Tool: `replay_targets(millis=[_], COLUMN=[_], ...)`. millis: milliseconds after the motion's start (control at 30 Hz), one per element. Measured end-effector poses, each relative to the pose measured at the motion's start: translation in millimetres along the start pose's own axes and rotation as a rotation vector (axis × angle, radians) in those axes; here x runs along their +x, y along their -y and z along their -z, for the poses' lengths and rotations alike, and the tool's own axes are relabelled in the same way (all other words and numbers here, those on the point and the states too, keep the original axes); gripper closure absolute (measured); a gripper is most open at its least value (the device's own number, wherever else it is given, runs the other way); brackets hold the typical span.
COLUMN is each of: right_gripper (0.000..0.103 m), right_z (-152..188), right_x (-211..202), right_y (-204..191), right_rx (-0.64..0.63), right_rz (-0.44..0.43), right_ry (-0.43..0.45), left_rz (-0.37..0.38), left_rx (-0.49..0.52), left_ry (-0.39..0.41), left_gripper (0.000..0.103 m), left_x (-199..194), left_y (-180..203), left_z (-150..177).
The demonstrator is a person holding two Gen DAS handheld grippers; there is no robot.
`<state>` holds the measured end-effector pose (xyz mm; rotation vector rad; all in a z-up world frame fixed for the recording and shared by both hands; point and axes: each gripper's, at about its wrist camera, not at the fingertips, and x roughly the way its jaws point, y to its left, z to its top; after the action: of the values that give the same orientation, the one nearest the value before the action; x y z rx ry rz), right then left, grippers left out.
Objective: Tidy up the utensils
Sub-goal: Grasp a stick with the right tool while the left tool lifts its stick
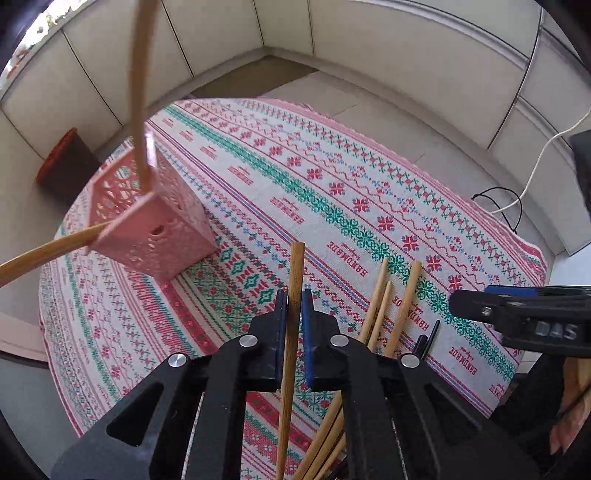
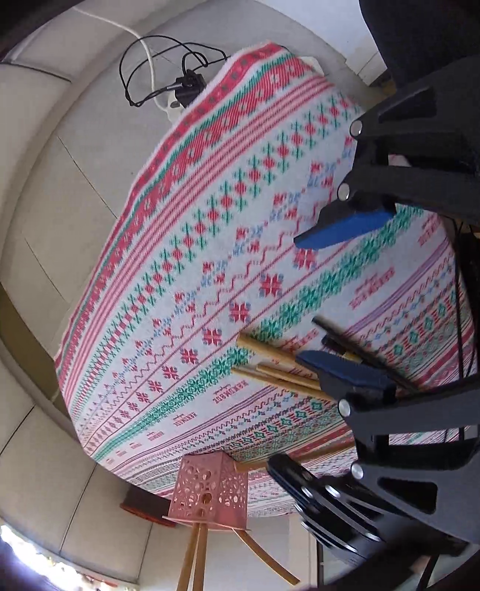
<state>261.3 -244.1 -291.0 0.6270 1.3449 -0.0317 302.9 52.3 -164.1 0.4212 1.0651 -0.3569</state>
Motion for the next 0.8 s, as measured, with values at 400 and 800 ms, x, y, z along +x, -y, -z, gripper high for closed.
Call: replay_targets(millis=[400, 800], right_gripper=[0.091, 0.094], right_z=[-20, -4], right_x=[29, 0], right_y=[-42, -54], right_rx=[0.075, 0.07], right_rz=[0.157, 0.045], right_ry=[0.024, 0.171], left_rz=[-0.022, -0.014], left_rx=[-0.064, -0.177], left_ry=[0.152, 0.248], left_gripper=[0.096, 0.096], left_x=[-62, -108], left_y=[-37, -64], left_z=[23, 30])
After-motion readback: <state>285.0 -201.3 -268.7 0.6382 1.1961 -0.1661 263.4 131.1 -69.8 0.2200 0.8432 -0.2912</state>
